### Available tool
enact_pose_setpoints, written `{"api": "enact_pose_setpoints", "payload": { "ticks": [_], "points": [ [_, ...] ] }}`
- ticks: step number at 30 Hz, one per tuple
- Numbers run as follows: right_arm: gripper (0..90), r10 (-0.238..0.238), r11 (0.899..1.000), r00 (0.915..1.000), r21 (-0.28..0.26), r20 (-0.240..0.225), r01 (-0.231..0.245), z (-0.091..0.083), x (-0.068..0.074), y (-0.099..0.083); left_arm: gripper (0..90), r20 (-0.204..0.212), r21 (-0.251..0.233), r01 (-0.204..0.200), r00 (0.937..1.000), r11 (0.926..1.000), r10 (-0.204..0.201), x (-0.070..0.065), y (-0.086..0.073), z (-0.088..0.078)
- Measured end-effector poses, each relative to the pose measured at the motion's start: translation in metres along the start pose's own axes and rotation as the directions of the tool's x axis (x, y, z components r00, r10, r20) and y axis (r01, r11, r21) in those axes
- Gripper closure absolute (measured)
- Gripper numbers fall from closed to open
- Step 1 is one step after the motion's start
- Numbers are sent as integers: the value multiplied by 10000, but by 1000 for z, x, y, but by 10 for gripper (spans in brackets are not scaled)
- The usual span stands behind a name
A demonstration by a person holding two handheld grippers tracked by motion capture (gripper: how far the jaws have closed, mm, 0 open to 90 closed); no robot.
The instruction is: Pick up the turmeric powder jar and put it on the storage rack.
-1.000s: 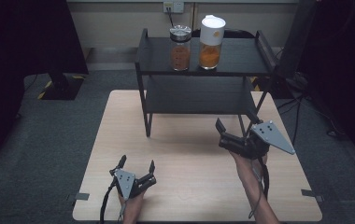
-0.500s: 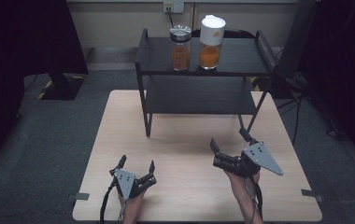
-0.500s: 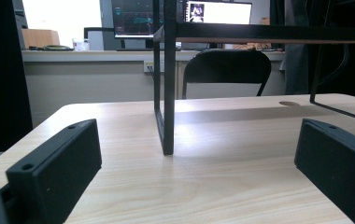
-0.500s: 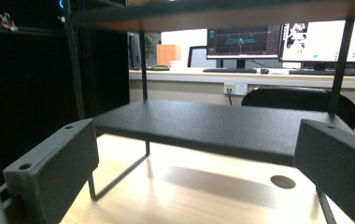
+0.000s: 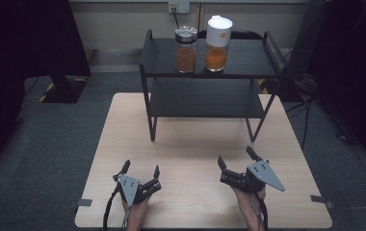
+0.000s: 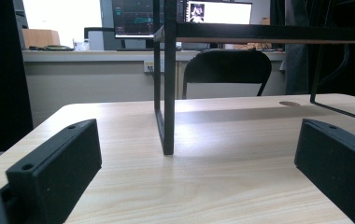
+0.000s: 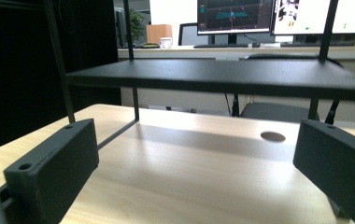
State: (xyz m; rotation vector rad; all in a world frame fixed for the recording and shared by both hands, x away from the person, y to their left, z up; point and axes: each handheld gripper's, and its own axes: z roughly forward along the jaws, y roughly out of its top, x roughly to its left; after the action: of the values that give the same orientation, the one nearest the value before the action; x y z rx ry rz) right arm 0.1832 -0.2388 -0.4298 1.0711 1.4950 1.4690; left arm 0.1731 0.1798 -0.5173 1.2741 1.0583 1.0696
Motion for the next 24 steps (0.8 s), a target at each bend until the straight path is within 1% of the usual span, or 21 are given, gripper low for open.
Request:
{"api": "enact_pose_setpoints", "payload": {
  "ticks": [3,7,12,13,15,20,22,24],
  "points": [
    [0,111,9999,9999,30,93,-111,-2,-1,-10,1,-11,-1,0,10000,10000,0,0,0,0],
    [0,17,9999,9989,-155,461,-10,-7,4,-28,1,-28,5,-5,10000,10000,5,0,0,0],
    [0,146,9999,9959,33,891,-149,-10,10,-45,1,-27,-2,6,10000,10000,-6,-1,0,0],
    [0,185,9998,9953,31,952,-189,-11,11,-48,1,-29,5,-5,10000,10000,5,-1,0,0],
    [0,96,9999,9937,-80,1113,-87,-11,14,-55,1,-32,-5,8,10000,10000,-8,-1,0,0],
    [0,-190,9994,9916,-247,1283,223,-13,17,-66,1,-40,5,-5,10000,10000,5,-1,0,0],
    [0,-109,9996,9908,-231,1348,142,-13,18,-67,1,-40,-5,8,10000,10000,-8,-1,0,0],
    [0,-126,9995,9896,-252,1436,164,-13,19,-70,1,-40,-6,9,10000,10000,-9,-1,0,0]
  ]
}}
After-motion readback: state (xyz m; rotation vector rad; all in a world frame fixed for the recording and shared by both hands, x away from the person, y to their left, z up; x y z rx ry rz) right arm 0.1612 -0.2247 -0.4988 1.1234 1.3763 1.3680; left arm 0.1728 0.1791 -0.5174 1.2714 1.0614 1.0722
